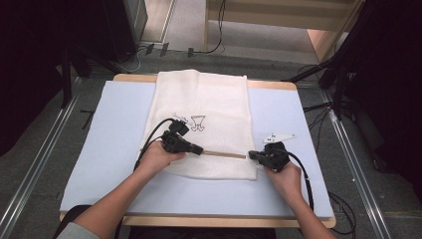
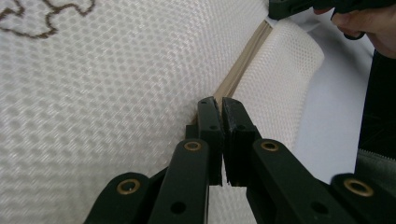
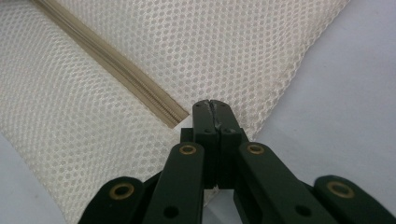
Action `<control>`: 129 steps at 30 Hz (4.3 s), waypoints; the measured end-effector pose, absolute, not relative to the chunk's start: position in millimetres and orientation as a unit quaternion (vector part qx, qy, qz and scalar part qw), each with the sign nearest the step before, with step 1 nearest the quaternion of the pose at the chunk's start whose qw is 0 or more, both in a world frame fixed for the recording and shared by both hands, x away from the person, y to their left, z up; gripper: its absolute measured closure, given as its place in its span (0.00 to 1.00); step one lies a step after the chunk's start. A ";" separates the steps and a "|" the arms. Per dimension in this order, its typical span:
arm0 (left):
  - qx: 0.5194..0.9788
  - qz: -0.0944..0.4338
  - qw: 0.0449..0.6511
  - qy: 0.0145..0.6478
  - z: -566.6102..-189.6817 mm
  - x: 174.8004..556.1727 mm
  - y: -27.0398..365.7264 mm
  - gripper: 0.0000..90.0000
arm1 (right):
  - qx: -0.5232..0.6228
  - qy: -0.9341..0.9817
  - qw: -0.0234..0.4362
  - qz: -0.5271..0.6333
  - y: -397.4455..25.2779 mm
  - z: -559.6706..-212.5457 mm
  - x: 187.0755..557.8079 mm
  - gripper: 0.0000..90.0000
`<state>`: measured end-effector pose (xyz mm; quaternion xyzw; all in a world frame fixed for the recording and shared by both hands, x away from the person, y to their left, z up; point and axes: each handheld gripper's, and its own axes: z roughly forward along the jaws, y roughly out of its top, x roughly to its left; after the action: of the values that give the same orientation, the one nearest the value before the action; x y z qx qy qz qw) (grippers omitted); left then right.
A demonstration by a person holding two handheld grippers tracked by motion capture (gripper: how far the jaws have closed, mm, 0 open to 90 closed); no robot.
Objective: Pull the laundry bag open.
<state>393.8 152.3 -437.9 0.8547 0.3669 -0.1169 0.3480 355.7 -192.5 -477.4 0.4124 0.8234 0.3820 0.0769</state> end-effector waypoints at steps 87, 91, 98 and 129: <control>0.811 -0.108 0.363 0.446 -421.4 379.0 276.3 0.99 | 0.414 0.823 0.074 0.382 -192.3 -477.0 356.7 1.00; 0.809 -0.111 0.364 0.448 -422.5 380.1 278.4 0.99 | 0.414 0.823 0.074 0.382 -192.3 -477.1 356.7 1.00; 0.810 -0.110 0.359 0.450 -423.0 380.4 279.2 0.99 | 0.415 0.823 0.074 0.381 -192.1 -476.9 356.3 1.00; 0.787 -0.100 0.363 0.488 -424.4 372.3 315.2 0.99 | 0.412 0.824 0.073 0.381 -192.4 -476.9 357.2 1.00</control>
<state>372.3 315.2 -424.4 0.7873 0.4880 -0.1003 0.3632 357.2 -192.4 -476.9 0.4117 0.8245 0.3813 0.0731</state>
